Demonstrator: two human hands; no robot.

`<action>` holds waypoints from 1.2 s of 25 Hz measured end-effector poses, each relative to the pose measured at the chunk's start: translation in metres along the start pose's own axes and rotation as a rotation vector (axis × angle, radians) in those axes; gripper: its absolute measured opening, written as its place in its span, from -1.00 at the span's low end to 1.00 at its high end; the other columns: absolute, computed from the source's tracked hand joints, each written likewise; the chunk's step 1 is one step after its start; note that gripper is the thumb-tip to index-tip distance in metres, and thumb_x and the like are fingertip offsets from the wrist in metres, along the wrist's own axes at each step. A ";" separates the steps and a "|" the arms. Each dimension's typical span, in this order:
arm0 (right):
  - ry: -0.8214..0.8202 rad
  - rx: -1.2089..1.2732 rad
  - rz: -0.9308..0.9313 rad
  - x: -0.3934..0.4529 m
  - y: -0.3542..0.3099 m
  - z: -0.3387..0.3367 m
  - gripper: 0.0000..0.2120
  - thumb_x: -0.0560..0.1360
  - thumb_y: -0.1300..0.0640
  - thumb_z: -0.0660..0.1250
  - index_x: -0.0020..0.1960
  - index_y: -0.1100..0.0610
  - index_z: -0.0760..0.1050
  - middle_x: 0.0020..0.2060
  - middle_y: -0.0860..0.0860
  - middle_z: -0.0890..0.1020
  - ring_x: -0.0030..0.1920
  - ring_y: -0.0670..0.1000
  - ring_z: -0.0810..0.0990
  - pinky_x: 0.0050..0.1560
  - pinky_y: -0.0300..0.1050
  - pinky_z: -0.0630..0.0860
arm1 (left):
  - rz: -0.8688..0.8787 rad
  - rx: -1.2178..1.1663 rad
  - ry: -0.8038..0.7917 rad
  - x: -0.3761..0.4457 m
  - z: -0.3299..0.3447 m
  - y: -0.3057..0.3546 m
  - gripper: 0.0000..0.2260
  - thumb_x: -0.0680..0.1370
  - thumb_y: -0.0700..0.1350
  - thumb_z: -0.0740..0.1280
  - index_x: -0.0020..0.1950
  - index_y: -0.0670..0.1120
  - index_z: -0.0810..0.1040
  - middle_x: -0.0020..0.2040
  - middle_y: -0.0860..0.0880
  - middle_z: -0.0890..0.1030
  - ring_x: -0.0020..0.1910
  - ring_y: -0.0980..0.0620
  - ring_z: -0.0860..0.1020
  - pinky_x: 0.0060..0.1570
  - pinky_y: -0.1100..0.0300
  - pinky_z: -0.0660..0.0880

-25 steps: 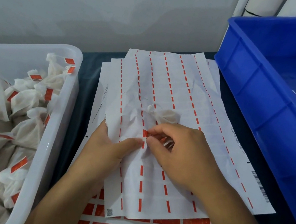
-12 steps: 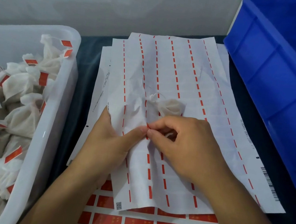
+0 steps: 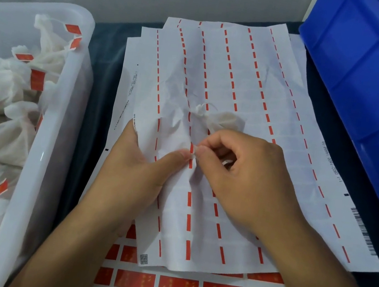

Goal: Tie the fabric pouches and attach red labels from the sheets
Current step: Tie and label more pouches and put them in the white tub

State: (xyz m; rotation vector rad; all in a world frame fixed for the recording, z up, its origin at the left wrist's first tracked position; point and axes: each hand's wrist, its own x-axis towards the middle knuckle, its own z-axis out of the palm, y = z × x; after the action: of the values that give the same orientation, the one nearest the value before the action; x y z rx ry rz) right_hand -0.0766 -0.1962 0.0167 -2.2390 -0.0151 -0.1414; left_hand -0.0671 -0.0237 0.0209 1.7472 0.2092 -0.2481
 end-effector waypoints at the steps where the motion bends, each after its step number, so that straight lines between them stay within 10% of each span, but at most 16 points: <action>1: 0.011 0.015 -0.001 0.000 0.000 0.001 -0.91 0.59 -0.07 0.39 -0.08 -0.13 0.62 -0.29 -0.36 0.55 0.03 -0.35 0.53 -0.08 -0.65 0.40 | 0.015 0.013 0.008 0.001 0.000 0.000 -0.47 0.44 0.05 0.57 0.34 0.28 0.44 0.08 0.18 0.71 -0.08 0.06 0.74 -0.22 0.06 0.69; 10: 0.093 0.089 0.040 0.003 0.005 0.001 -0.89 0.61 0.03 0.37 -0.08 -0.01 0.62 -0.30 -0.21 0.62 -0.10 -0.24 0.61 -0.17 -0.47 0.51 | 0.122 0.261 0.147 0.003 -0.007 -0.005 -0.32 0.39 0.17 0.56 0.36 0.35 0.22 0.07 0.44 0.54 -0.02 0.27 0.64 -0.24 0.32 0.58; 13: 0.172 0.120 0.073 0.006 0.006 -0.002 -0.87 0.62 0.04 0.36 -0.11 -0.02 0.59 -0.33 -0.15 0.63 -0.20 -0.14 0.63 -0.22 -0.30 0.57 | 0.175 0.382 0.164 0.004 -0.010 -0.005 -0.06 0.37 0.20 0.57 0.52 0.39 -0.02 0.04 0.73 0.26 -0.09 0.67 0.42 -0.05 0.44 0.49; 17: 0.261 0.225 0.144 0.009 0.003 -0.011 -0.88 0.60 -0.05 0.36 -0.10 -0.06 0.59 -0.32 -0.16 0.66 -0.21 -0.18 0.66 -0.33 -0.35 0.56 | 0.198 0.587 0.206 0.002 -0.013 -0.006 -0.02 0.38 0.28 0.52 0.55 0.43 -0.12 0.50 0.29 0.27 0.20 0.27 0.34 0.17 0.07 0.47; 22: 0.217 0.587 0.335 0.016 0.000 -0.022 -0.87 0.61 -0.07 0.38 -0.05 -0.05 0.64 -0.19 -0.16 0.75 -0.40 -0.14 0.62 -0.29 -0.28 0.55 | 0.334 0.944 0.362 -0.001 -0.008 -0.007 -0.15 0.42 0.27 0.49 0.55 0.31 0.04 0.62 0.05 0.10 0.55 -0.10 0.26 0.38 -0.12 0.36; 30: 0.269 0.790 0.366 0.016 -0.003 -0.031 -0.89 0.60 -0.01 0.39 -0.06 -0.14 0.68 -0.09 -0.11 0.76 -0.29 -0.11 0.68 -0.24 -0.16 0.48 | 0.348 0.928 0.249 0.022 0.034 0.030 -0.53 0.61 0.31 0.20 0.45 0.38 0.07 0.23 0.19 0.65 0.06 0.07 0.63 -0.05 0.08 0.61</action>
State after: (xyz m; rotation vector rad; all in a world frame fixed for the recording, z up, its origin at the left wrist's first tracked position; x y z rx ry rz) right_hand -0.0634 -0.2189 0.0396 -1.3921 0.4123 -0.1949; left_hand -0.0396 -0.0623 0.0365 2.6961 -0.0562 0.1679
